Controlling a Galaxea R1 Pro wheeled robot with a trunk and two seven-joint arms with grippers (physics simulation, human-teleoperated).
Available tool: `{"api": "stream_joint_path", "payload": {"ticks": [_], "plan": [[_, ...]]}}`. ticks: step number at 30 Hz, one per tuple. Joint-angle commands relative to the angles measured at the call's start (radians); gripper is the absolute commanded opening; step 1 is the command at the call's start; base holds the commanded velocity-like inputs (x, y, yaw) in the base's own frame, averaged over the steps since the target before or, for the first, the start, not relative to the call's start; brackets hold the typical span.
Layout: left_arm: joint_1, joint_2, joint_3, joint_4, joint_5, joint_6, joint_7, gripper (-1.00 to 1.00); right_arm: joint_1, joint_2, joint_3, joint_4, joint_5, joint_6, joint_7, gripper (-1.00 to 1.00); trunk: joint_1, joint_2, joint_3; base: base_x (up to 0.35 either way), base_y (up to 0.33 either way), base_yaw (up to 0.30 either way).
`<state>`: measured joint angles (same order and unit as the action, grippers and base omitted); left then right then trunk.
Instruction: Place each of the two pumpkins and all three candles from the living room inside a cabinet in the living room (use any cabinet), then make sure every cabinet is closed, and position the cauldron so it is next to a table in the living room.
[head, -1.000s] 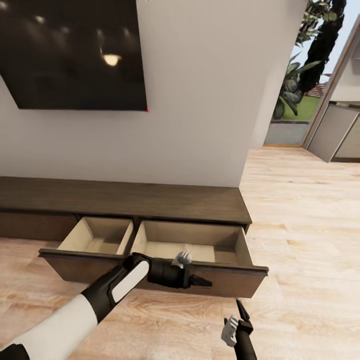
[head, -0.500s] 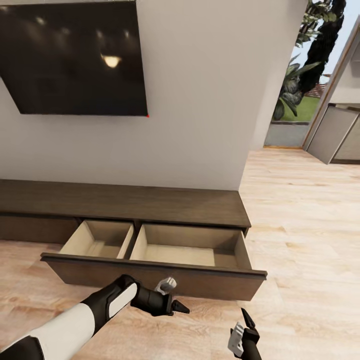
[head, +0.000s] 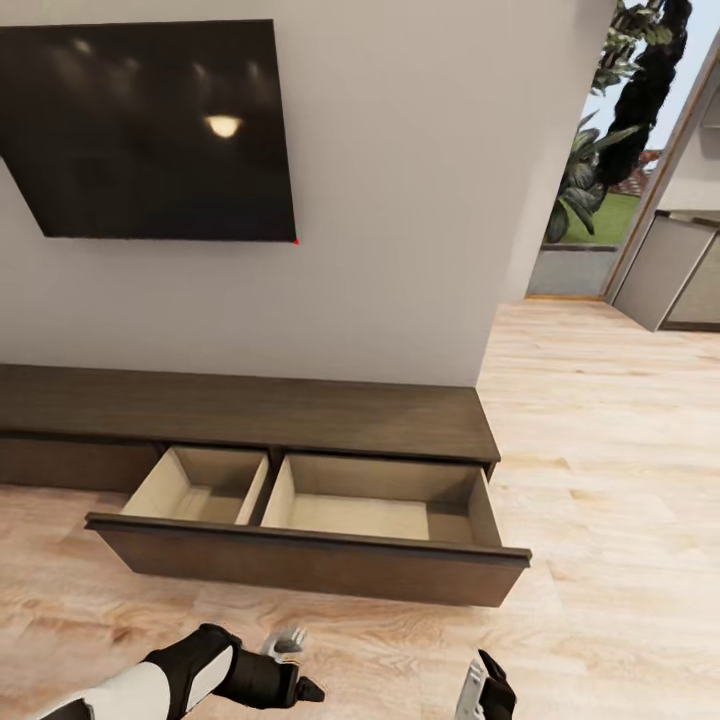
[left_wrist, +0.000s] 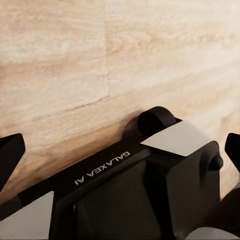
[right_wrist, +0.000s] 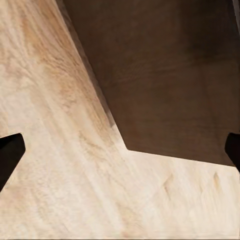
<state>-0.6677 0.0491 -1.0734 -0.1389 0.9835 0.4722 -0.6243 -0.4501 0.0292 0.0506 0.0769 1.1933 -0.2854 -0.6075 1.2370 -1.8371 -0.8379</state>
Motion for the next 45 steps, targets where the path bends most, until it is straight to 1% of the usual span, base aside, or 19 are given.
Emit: {"api": "stream_joint_path", "payload": {"ticks": [1,9,11,13,14,16,19,21,24,26,27,28,30,32,34,36,39,42,45], "plan": [[0.011,0.000,0.000,0.024,0.000,-0.038,0.000,1.00,0.000,0.000,-0.041,-0.001,0.002,0.000,0.025,1.00,-0.004,0.007,0.003,0.000,0.000,0.000],[0.073,0.012,0.000,0.103,0.001,-0.174,0.003,1.00,0.000,0.003,-0.188,-0.007,0.001,-0.001,0.087,1.00,-0.035,0.063,0.028,0.000,0.000,0.000],[0.091,0.018,0.000,0.108,0.002,-0.198,0.059,1.00,0.000,0.006,-0.245,-0.007,0.003,-0.001,0.101,1.00,-0.042,0.077,0.035,0.000,0.000,0.000],[0.103,0.022,0.000,0.108,0.006,-0.207,0.161,1.00,0.000,0.008,-0.267,-0.006,0.004,-0.001,0.128,1.00,-0.050,0.091,0.041,0.000,0.000,0.000],[0.112,0.023,0.001,0.108,0.009,-0.211,0.247,1.00,0.000,0.009,-0.275,-0.006,0.004,-0.001,0.160,1.00,-0.054,0.098,0.044,0.000,0.000,0.000],[0.123,0.024,0.003,0.107,0.013,-0.213,0.336,1.00,0.001,0.010,-0.284,-0.004,0.004,-0.002,0.211,1.00,-0.061,0.112,0.050,0.000,0.000,0.000],[0.139,0.023,0.006,0.107,0.021,-0.226,0.393,1.00,0.001,0.011,-0.294,-0.002,0.005,-0.003,0.277,1.00,-0.073,0.133,0.060,0.000,0.000,0.000],[0.153,0.025,0.009,0.112,0.046,-0.279,0.418,1.00,0.001,0.011,-0.312,0.000,0.004,-0.003,0.333,1.00,-0.081,0.147,0.066,0.000,0.000,0.000],[0.161,0.023,0.010,0.137,0.078,-0.311,0.471,1.00,0.010,0.012,-0.343,0.002,0.005,-0.003,0.362,1.00,-0.092,0.168,0.075,0.000,0.000,0.000],[0.164,0.022,0.010,0.146,0.109,-0.323,0.548,1.00,0.019,0.012,-0.363,0.001,0.003,-0.003,0.369,1.00,-0.100,0.182,0.082,0.000,0.000,0.000],[0.165,0.021,0.010,0.149,0.143,-0.339,0.608,1.00,0.021,0.012,-0.395,0.000,-0.005,-0.003,0.371,1.00,-0.104,0.189,0.085,0.000,0.000,0.000],[0.165,0.021,0.010,0.149,0.155,-0.347,0.627,1.00,0.022,0.012,-0.412,-0.001,-0.013,-0.003,0.371,1.00,-0.107,0.196,0.088,0.000,0.000,0.000],[0.172,0.019,0.010,0.150,0.214,-0.395,0.693,1.00,0.023,0.011,-0.557,-0.004,-0.116,-0.003,0.372,1.00,-0.115,0.210,0.094,0.000,0.000,0.000],[0.178,0.018,0.010,0.150,0.238,-0.419,0.713,1.00,0.024,0.010,-0.686,-0.004,-0.235,-0.004,0.373,1.00,-0.123,0.224,0.100,0.000,0.000,0.000],[0.181,0.017,0.010,0.149,0.248,-0.428,0.721,1.00,0.025,0.009,-0.751,-0.004,-0.314,-0.004,0.374,1.00,-0.130,0.238,0.107,0.000,0.000,0.000],[0.182,0.015,0.009,0.147,0.252,-0.431,0.724,1.00,0.025,0.004,-0.781,-0.005,-0.354,-0.004,0.374,1.00,-0.138,0.252,0.113,0.000,0.000,0.003],[0.184,0.014,0.009,0.144,0.253,-0.426,0.719,1.00,0.025,0.002,-0.794,-0.006,-0.367,-0.005,0.374,1.00,-0.138,0.252,0.113,0.000,0.000,0.150],[0.183,0.013,0.009,0.143,0.254,-0.423,0.718,1.00,0.025,0.005,-0.795,-0.005,-0.360,-0.004,0.374,1.00,-0.138,0.252,0.113,0.000,0.000,0.260],[0.195,-0.002,0.009,0.142,0.254,-0.421,0.718,1.00,0.027,0.008,-0.796,-0.004,-0.324,-0.003,0.374,1.00,-0.138,0.252,0.112,0.000,0.000,0.268]]}}
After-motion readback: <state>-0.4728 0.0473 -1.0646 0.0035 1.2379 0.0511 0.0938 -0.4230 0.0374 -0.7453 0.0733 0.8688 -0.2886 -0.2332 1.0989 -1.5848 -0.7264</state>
